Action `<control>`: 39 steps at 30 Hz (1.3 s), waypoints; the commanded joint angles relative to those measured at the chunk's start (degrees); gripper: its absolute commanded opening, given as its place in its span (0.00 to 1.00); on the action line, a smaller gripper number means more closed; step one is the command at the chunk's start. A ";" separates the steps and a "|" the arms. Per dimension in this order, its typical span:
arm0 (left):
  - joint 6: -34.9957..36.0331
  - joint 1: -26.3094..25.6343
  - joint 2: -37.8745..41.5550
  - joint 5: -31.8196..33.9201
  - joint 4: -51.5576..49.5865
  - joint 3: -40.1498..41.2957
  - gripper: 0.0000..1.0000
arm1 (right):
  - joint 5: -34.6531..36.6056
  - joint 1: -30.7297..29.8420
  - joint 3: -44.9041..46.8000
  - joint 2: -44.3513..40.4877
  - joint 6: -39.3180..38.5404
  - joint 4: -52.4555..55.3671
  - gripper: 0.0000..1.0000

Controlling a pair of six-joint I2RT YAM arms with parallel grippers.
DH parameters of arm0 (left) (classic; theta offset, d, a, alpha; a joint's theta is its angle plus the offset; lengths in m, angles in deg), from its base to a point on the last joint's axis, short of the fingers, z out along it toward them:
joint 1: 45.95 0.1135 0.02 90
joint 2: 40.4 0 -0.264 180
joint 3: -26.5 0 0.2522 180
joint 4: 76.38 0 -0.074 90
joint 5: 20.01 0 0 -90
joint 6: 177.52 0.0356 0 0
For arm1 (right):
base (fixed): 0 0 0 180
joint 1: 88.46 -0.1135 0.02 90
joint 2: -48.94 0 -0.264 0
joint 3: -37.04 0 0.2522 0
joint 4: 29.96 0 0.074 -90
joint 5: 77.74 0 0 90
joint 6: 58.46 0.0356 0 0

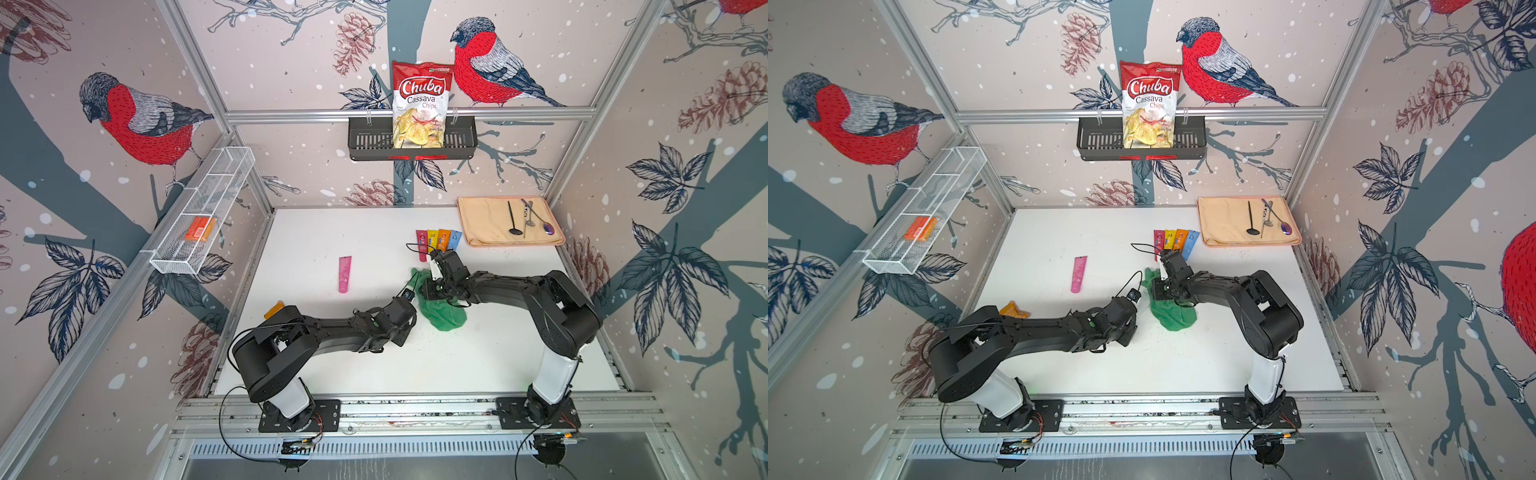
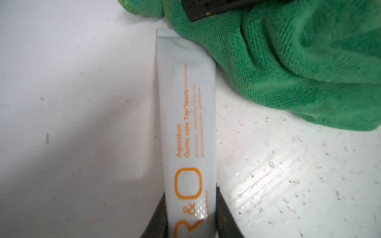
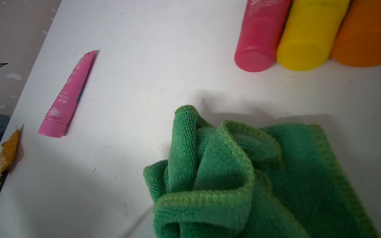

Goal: Wipe the surface of the toothpaste tube
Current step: Wipe the dirt from the toothpaste tube.

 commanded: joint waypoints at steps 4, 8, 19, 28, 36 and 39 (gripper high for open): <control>0.59 -0.13 0.49 -1.08 -0.66 0.38 0.20 | -3.51 -1.32 1.80 -1.23 -1.10 2.32 0.13; 0.49 -0.08 0.49 -1.00 -0.85 0.32 0.20 | -14.24 -4.23 3.79 -2.65 0.12 -3.07 0.13; 0.52 -0.09 1.14 -0.93 -0.61 0.73 0.20 | -17.41 -5.83 6.33 -3.23 1.37 -6.05 0.13; 0.38 -0.13 1.72 -0.99 -0.26 1.21 0.20 | 4.32 -2.85 1.83 0.80 -1.09 5.78 0.13; 0.57 -0.08 1.72 -1.33 -0.02 1.28 0.20 | -3.87 -1.65 3.52 -3.42 -1.08 1.84 0.13; 0.64 -0.09 1.50 -1.39 -0.08 1.16 0.20 | -11.90 -3.88 4.40 -4.61 -0.21 -1.76 0.13</control>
